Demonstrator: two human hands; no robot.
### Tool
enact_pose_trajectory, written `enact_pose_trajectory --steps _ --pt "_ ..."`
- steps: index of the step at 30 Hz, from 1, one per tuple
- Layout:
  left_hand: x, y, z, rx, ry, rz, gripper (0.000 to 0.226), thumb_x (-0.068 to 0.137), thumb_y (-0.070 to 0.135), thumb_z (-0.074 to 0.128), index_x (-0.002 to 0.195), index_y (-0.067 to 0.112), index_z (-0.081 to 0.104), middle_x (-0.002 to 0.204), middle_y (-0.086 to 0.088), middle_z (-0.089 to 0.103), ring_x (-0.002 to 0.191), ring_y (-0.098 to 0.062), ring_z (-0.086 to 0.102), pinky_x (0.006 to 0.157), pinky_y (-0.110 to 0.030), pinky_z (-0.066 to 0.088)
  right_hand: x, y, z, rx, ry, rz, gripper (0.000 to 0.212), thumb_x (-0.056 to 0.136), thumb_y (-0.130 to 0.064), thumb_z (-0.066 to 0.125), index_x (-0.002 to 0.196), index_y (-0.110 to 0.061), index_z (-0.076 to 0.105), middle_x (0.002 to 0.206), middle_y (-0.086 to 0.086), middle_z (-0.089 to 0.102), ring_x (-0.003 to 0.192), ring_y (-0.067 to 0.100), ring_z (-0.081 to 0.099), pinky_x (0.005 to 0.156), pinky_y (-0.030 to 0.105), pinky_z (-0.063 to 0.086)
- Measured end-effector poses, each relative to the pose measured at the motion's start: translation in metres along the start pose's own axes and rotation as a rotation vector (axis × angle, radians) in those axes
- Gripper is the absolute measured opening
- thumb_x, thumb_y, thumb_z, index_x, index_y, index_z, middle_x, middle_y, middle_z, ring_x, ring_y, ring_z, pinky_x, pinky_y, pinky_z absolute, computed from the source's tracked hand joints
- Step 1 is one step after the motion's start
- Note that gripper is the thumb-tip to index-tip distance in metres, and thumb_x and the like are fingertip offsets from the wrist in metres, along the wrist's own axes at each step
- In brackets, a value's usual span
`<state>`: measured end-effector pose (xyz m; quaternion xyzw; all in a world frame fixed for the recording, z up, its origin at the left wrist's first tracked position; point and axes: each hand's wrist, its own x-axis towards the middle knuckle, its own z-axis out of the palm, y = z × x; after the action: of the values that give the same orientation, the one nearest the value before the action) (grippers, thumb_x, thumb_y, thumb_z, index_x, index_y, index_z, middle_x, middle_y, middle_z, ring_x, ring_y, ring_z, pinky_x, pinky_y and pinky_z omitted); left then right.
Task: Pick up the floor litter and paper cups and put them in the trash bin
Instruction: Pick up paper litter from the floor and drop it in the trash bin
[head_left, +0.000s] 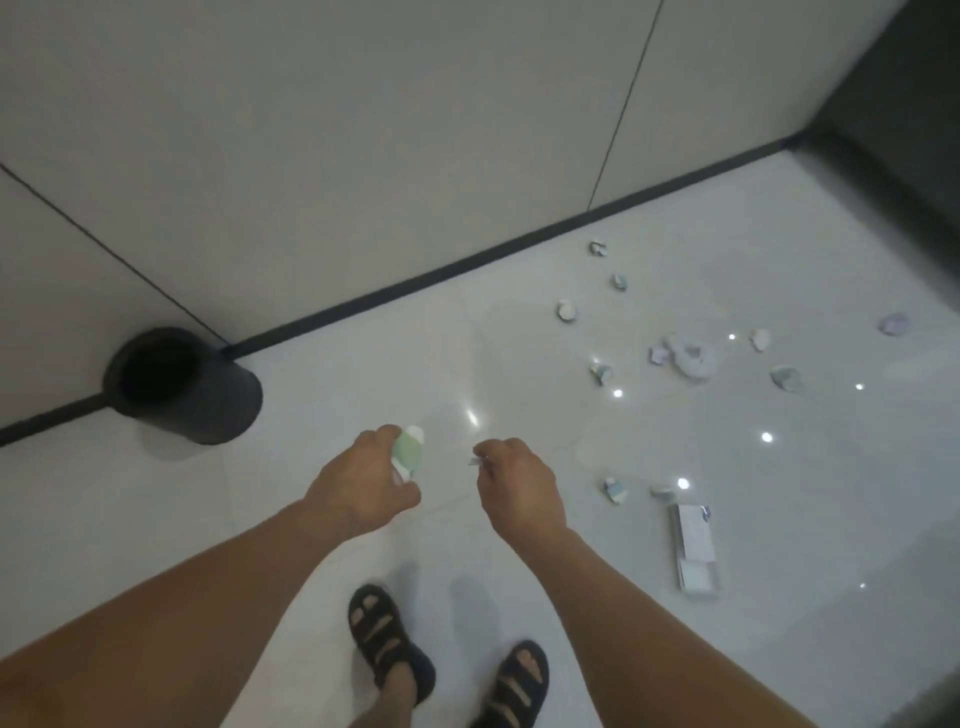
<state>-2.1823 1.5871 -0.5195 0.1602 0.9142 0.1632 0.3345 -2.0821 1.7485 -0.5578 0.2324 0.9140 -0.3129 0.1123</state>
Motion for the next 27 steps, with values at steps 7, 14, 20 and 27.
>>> enact_pose_trajectory --steps 7,14,20,27 --pt "-0.048 -0.100 -0.092 -0.159 0.115 -0.151 0.073 0.077 0.041 0.068 0.140 0.026 0.033 0.127 -0.001 0.046 0.106 -0.024 0.053 0.087 -0.032 0.046 0.028 -0.150 -0.006 -0.129 -0.062 -0.217 0.033 0.100 -0.019 0.042 0.129 -0.023 0.058 0.119 0.002 0.060 0.100 0.022 0.061 0.072 0.021 0.035" --pt "-0.045 -0.222 -0.180 -0.296 0.190 -0.252 0.075 0.080 0.038 0.068 0.143 0.026 0.028 0.134 0.000 0.041 0.112 -0.021 0.050 0.093 -0.033 0.044 0.073 -0.304 0.055 -0.197 -0.152 -0.360 0.033 0.101 -0.020 0.044 0.130 -0.023 0.058 0.123 0.002 0.059 0.105 0.021 0.062 0.078 0.018 0.037" --pt "-0.035 -0.307 -0.250 -0.338 0.270 -0.321 0.067 0.082 0.034 0.068 0.138 0.025 0.033 0.127 0.001 0.044 0.106 -0.018 0.052 0.088 -0.029 0.045 0.115 -0.409 0.108 -0.208 -0.187 -0.441 0.031 0.100 -0.022 0.047 0.128 -0.024 0.060 0.122 0.000 0.061 0.104 0.019 0.062 0.086 0.021 0.044" --pt "0.004 -0.364 -0.285 -0.409 0.249 -0.383 0.068 0.081 0.034 0.069 0.139 0.027 0.035 0.115 0.005 0.045 0.102 -0.016 0.052 0.085 -0.027 0.046 0.183 -0.473 0.154 -0.196 -0.238 -0.457 0.026 0.099 -0.025 0.050 0.123 -0.026 0.062 0.116 -0.002 0.063 0.097 0.015 0.064 0.086 0.022 0.051"
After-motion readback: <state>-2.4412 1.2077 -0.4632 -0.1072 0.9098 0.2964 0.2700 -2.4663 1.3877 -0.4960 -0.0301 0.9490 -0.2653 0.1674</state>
